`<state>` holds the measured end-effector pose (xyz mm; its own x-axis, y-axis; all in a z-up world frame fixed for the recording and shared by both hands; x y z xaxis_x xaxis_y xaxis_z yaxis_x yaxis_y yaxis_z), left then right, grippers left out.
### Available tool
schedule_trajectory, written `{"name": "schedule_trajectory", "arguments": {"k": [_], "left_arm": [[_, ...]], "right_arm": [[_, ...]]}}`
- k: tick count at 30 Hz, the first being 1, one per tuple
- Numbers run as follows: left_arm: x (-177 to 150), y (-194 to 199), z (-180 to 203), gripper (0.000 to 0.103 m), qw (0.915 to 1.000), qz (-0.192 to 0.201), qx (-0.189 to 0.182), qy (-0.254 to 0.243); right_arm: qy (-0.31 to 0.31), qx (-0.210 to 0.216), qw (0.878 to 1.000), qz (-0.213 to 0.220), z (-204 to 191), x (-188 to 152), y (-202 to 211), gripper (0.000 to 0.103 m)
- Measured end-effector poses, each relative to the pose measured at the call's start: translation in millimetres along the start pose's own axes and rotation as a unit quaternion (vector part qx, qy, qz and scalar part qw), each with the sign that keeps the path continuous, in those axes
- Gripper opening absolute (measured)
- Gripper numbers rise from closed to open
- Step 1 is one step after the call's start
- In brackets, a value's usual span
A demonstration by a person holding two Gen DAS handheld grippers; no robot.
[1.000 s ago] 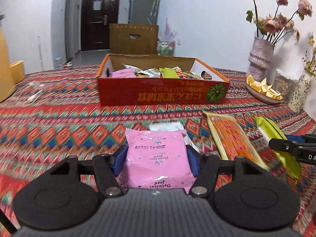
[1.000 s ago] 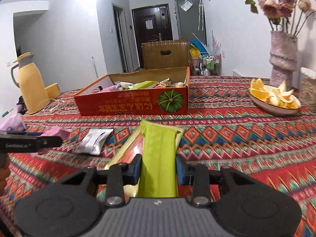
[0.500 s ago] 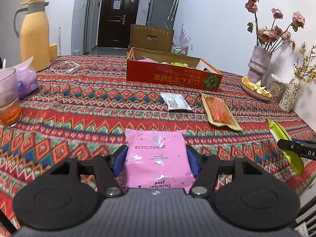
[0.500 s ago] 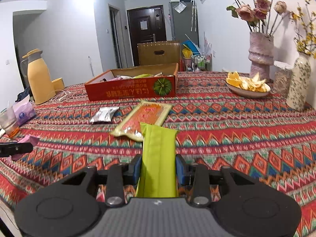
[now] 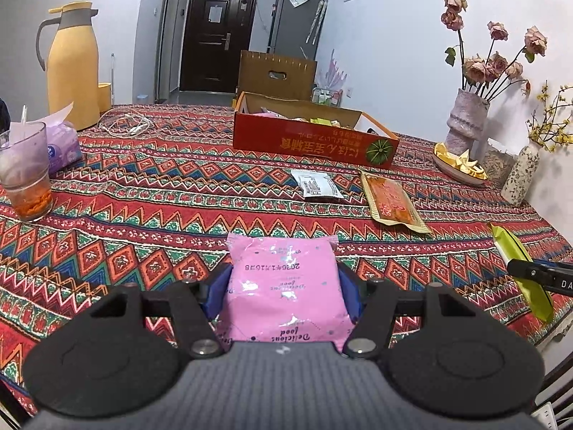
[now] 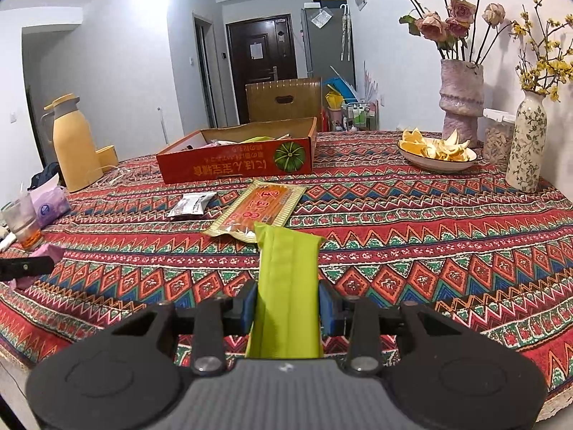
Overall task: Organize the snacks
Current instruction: 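Carry the pink packet and yellow-green bar into the box and release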
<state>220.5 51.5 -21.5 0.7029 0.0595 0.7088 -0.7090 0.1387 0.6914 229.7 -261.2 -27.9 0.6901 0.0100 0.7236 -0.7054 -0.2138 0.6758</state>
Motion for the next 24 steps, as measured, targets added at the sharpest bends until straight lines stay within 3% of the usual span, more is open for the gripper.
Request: {"name": "schedule_trajectory", "arguments": {"k": [7,12,20,24], "left_arm": [[20.5,-13.1,-0.9,0.063,0.9999,-0.012,-0.001,-0.004],[60.3,-27.0,2.7,0.063,0.9997,0.000,-0.009,-0.021],[164.2,-55.9,15.0,0.063,0.9972,0.046,-0.020,-0.056],[221.2,-90.1,18.0,0.063,0.9966,0.053,-0.033,-0.054]], "right_arm": [[-0.021,0.035,0.999,0.008,4.5,11.2,-7.9,0.035],[-0.021,0.049,0.998,0.012,7.8,38.0,-23.9,0.035],[0.030,0.052,0.996,0.066,8.1,140.4,-44.7,0.035],[0.019,0.094,0.992,0.082,11.0,206.8,-69.0,0.035]]}}
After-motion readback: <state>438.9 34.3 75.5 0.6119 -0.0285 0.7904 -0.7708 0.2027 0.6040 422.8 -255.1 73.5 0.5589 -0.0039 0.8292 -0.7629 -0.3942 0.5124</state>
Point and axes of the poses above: each gripper's, at about its wrist camera, not at the fingertips, and y roughly against the way its jaws point, z to its right, x to its top, the point moved 8 cm from there along -y, roughly the way its jaws point, and after that the axes turned 10 degrees about -z, right-handed, at the moved point
